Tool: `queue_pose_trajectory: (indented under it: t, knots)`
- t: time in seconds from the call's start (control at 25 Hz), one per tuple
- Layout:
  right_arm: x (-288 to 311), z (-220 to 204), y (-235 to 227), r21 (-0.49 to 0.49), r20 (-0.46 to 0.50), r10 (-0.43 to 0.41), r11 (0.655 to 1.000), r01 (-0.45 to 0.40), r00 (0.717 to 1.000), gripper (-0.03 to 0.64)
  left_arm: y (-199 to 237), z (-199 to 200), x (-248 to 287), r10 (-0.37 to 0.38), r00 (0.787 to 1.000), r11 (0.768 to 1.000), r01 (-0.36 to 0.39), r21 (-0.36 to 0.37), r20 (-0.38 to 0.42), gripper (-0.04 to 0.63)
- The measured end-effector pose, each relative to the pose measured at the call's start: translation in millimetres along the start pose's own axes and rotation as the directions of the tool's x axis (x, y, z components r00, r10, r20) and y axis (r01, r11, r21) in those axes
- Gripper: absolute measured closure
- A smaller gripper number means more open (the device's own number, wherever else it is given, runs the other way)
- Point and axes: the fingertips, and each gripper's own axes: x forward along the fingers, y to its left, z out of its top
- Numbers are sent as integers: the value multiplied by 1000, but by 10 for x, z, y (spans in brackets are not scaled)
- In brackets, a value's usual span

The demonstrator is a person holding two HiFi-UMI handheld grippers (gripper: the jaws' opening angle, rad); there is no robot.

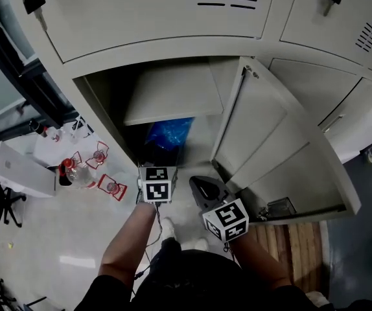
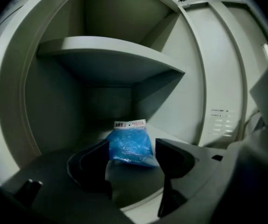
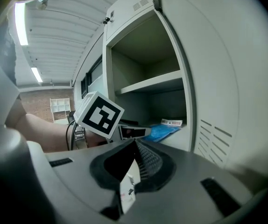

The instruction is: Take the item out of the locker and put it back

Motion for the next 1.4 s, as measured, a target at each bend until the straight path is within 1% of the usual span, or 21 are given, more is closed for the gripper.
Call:
queue_pose_trajectory:
  t: [0.2, 0.36, 0.44, 0.56, 0.64, 0.92, 1.0, 1.24, 1.36, 1.4]
  knots:
    - [39, -15, -40, 8, -11, 1, 1000, -1, 1000, 615, 61, -98, 168, 20, 999, 1000, -19, 11, -50, 284]
    - [54, -51, -73, 15, -26, 3, 1000, -2, 1000, 615, 114, -114, 258, 31, 997, 999, -30, 21, -71, 282]
    - [57, -62, -90, 18, -30, 2, 1000, -2, 1000, 615, 107, -150, 294, 46, 993, 997, -40, 59, -107, 282]
    - [62, -65, -90, 21, -30, 5, 1000, -4, 1000, 615, 81, -251, 346, 74, 981, 992, -53, 116, -177, 282]
    - [63, -69, -80, 21, -29, 9, 1000, -8, 1000, 615, 74, -277, 363, 84, 977, 989, -57, 136, -197, 282]
    - [52, -97, -27, 27, -34, 16, 1000, -15, 999, 615, 72, -294, 368, 69, 970, 990, -37, 139, -233, 293]
    - [46, -96, 0, 26, -33, 18, 999, -18, 999, 615, 72, -296, 353, 69, 970, 987, -32, 157, -235, 321]
    - [7, -114, 70, 24, -40, 23, 999, -22, 999, 615, 104, -286, 293, 99, 973, 970, -48, 237, -209, 480]
    - [-22, -121, 80, 23, -41, 22, 1000, -21, 999, 615, 111, -278, 269, 107, 975, 966, -56, 252, -195, 522]
    - [-31, -120, 80, 23, -40, 22, 1000, -21, 999, 615, 111, -278, 261, 108, 975, 965, -57, 255, -193, 526]
